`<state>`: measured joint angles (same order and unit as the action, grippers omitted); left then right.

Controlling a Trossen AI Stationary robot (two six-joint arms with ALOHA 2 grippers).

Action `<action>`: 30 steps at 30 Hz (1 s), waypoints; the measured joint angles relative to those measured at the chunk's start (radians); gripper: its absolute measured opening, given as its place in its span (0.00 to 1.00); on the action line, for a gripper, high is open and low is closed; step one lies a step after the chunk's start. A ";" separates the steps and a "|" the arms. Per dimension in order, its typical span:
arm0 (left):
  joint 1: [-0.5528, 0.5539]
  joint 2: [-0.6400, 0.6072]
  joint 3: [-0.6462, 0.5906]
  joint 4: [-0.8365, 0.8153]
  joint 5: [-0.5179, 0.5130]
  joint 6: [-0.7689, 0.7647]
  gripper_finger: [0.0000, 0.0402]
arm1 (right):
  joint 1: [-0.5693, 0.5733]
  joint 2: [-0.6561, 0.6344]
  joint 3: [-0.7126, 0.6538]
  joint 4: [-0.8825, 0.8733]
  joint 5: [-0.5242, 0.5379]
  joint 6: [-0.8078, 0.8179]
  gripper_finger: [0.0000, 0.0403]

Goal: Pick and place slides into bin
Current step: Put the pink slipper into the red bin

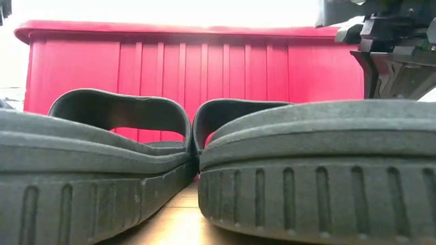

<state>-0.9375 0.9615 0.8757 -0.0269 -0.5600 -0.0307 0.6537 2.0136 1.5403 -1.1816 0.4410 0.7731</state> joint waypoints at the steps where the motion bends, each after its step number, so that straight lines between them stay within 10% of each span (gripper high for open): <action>1: 0.000 0.000 0.000 0.000 0.000 0.000 0.47 | 0.000 0.000 0.000 0.000 -0.001 0.000 0.01; 30: 0.000 0.000 0.000 0.008 0.000 0.035 0.47 | 0.042 -0.303 0.003 0.208 -0.080 -0.183 0.00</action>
<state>-0.9375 0.9615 0.8757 -0.0190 -0.5598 0.0046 0.6956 1.7101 1.5433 -0.9741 0.3607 0.5901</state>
